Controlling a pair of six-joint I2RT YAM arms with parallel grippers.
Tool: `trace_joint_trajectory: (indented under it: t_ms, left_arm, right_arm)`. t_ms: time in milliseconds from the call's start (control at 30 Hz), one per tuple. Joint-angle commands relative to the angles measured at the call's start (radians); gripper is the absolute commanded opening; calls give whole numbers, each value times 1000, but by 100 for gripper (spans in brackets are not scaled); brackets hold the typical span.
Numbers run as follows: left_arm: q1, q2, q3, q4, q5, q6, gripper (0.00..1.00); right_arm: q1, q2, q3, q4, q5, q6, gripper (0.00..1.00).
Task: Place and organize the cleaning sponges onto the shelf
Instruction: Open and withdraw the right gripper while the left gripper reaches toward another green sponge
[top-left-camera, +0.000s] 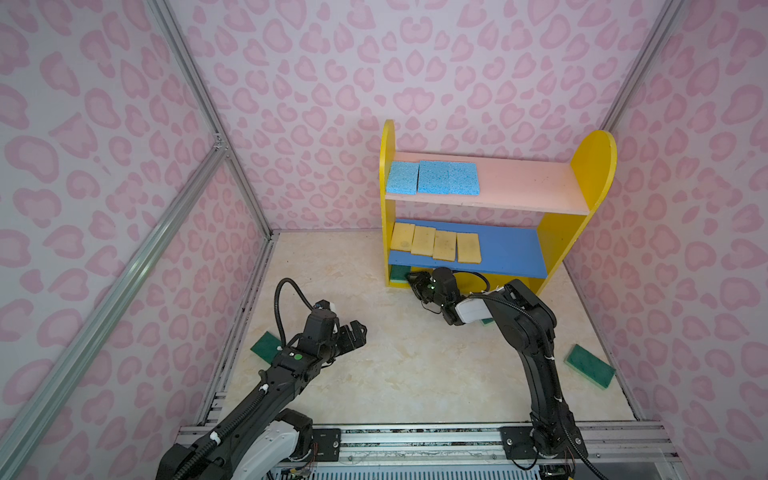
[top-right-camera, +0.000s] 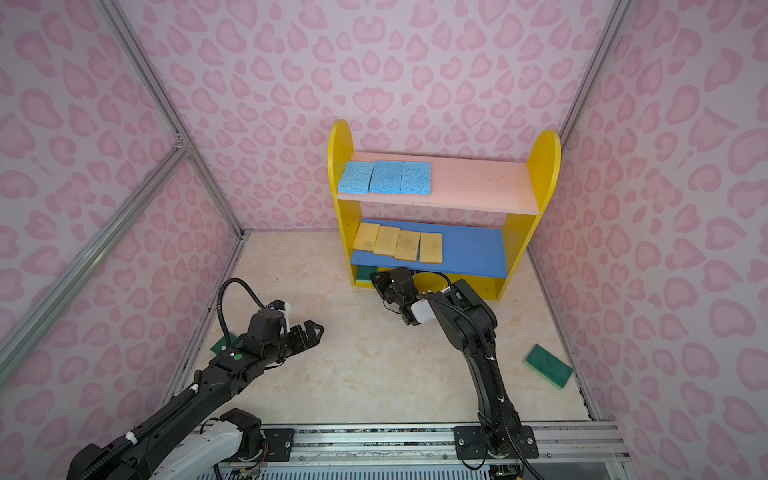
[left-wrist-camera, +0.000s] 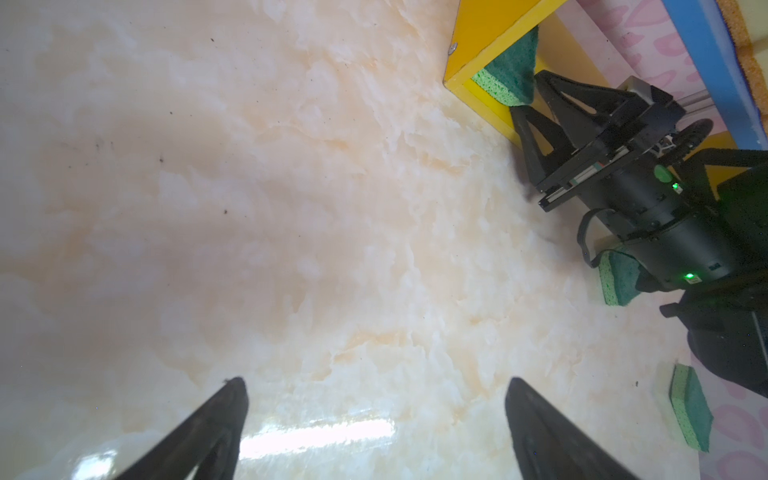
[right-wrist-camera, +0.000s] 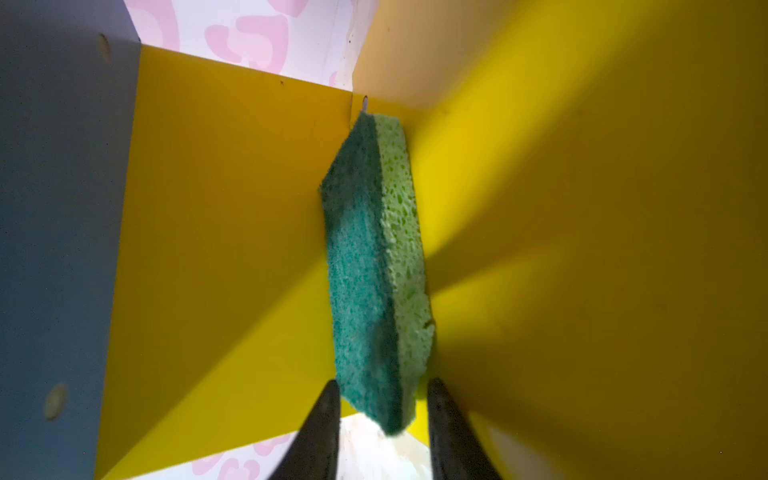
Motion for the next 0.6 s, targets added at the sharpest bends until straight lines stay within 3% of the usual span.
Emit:
trace_joint_trajectory:
  t_ms: [0, 200, 567]
  left_arm:
    - [8, 7, 10, 11, 5, -3, 98]
    - [33, 4, 14, 1, 7, -21, 97]
    - [193, 2, 5, -70, -29, -74, 97]
  right_arm:
    - [3, -2, -10, -13, 2, -23, 50]
    - [6, -32, -53, -13, 8, -46, 61]
    - [8, -118, -214, 51, 11, -66, 60]
